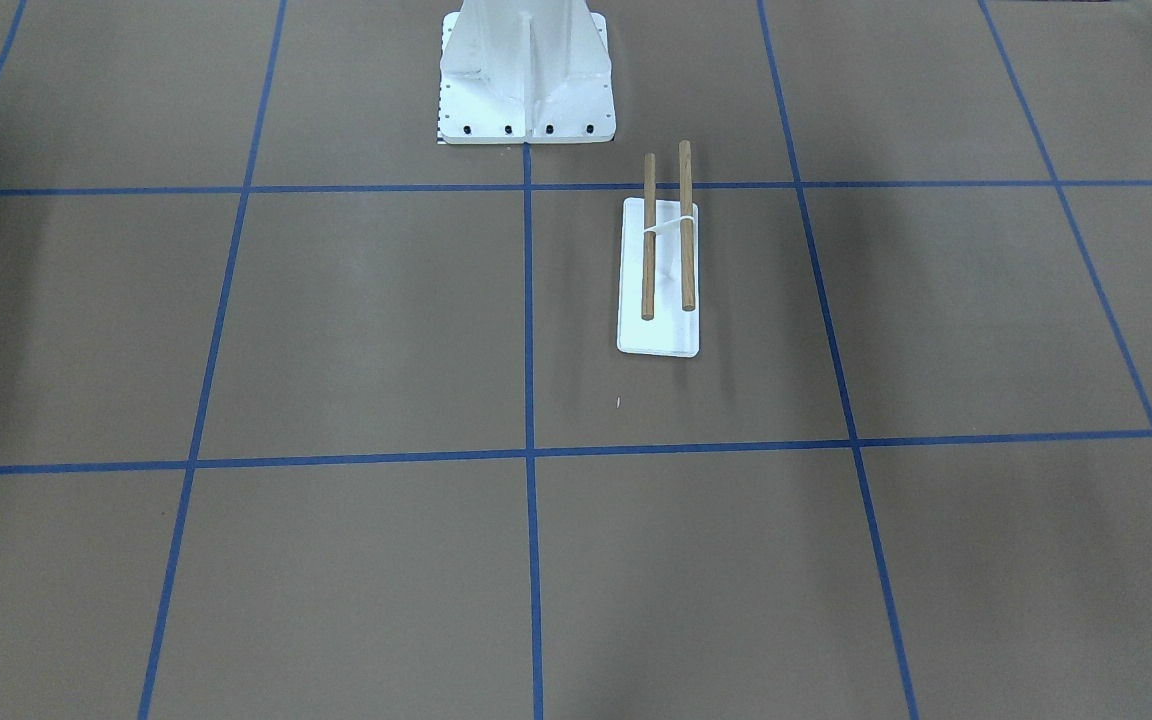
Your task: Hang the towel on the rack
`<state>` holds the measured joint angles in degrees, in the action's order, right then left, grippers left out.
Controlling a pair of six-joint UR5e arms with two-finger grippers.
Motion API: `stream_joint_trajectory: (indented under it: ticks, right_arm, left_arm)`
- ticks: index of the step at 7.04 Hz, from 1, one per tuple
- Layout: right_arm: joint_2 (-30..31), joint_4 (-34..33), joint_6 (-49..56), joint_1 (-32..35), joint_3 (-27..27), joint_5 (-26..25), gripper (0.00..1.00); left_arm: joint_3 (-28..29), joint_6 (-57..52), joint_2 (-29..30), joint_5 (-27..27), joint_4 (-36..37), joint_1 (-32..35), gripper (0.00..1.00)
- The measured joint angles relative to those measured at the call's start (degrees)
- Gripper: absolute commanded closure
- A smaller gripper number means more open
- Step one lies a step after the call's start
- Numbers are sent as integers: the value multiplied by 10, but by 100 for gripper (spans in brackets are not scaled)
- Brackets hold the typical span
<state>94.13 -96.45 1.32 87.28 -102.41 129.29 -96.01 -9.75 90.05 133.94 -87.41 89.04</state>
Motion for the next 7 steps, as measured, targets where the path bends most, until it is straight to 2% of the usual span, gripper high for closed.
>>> stream_joint_trajectory:
  ticks: [4, 5, 7]
  right_arm:
    - [-2, 0, 0, 0, -9, -1, 0]
    - [-3, 0, 0, 0, -21, 0, 0]
    - [-6, 0, 2, 0, -67, -2, 0]
  left_arm:
    - [-10, -2, -7, -1, -16, -1, 2]
    - [-17, -1, -5, -2, -24, -2, 1]
    - [-24, 3, 3, -1, -84, -2, 1]
